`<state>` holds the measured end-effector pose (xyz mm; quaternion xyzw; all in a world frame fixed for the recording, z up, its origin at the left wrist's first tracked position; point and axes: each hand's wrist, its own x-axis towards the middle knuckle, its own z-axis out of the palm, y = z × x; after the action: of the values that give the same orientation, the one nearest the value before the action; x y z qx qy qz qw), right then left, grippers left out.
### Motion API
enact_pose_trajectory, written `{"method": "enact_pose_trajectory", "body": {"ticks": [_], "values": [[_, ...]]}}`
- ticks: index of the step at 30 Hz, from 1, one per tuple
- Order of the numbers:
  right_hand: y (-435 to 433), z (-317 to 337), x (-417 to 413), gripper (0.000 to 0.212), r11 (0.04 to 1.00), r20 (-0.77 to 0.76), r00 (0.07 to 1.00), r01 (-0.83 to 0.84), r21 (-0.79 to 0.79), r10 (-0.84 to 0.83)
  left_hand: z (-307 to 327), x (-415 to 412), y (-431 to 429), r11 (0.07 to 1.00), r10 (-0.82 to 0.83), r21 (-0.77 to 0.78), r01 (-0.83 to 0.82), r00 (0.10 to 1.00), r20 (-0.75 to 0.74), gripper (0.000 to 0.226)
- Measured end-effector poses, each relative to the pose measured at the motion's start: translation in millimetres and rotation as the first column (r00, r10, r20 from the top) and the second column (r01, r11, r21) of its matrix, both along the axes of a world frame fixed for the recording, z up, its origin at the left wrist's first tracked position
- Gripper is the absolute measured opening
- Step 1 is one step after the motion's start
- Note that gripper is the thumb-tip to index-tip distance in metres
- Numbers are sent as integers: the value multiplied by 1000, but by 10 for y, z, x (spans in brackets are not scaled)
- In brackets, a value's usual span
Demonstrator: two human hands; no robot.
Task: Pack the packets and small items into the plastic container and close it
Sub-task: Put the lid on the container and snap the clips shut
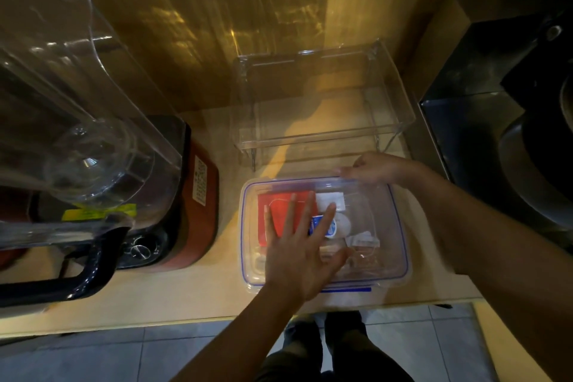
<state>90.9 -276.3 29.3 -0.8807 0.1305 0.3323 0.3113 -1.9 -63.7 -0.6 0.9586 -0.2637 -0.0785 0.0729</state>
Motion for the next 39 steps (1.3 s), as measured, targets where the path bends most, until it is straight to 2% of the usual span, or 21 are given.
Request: {"method": "enact_pose_trajectory", "body": {"ticks": [2,4,6,8,11,14,17,21,24,26,28,30,33,35,39], "values": [[11,1,33,61,998,0,1000,-3,60,3,13,-1,0,1000,5,5,-5,1000,-17,70],[28,-2,-5,53,985,69,994,76,152,-87,10,0,2,1000,8,11,-8,1000,-15,70],[30,-10,-71,57,935,123,963,196,294,-241,-8,-1,5,1000,18,2,-18,1000,-24,71],[13,-27,-127,60,910,166,945,208,357,-281,-22,7,6,1000,18,-5,-19,1000,-17,71],[67,-31,-190,49,955,248,956,85,286,-160,-12,11,6,1000,9,-24,-9,1000,-23,70],[193,-49,-228,36,992,323,944,26,124,-65,47,9,-6,1000,0,-6,0,1000,9,69],[286,-78,-224,37,1000,394,919,2,-14,4,113,-6,-8,997,-71,-5,72,994,80,63],[289,-133,-260,47,999,463,886,46,-11,-36,34,-152,58,932,-336,-59,358,913,232,45],[286,-155,-280,50,999,484,875,19,-44,4,-62,-240,115,881,-468,64,468,846,256,52],[278,-150,-273,52,998,476,879,2,-55,25,-88,-276,136,852,-521,212,479,818,245,66],[273,-141,-271,51,998,475,879,-10,-63,38,-109,-295,145,835,-535,297,464,811,237,79],[267,-141,-273,50,997,478,877,-16,-70,47,-129,-319,137,845,-511,317,431,826,239,92],[270,-139,-281,49,996,478,876,-24,-85,62,-93,-347,110,836,-499,352,421,851,165,111],[273,-134,-285,50,996,476,877,-29,-80,64,-64,-343,119,819,-517,368,440,844,141,111],[268,-133,-294,49,998,478,877,-27,-60,52,35,-316,174,799,-559,331,502,823,103,86]]}}
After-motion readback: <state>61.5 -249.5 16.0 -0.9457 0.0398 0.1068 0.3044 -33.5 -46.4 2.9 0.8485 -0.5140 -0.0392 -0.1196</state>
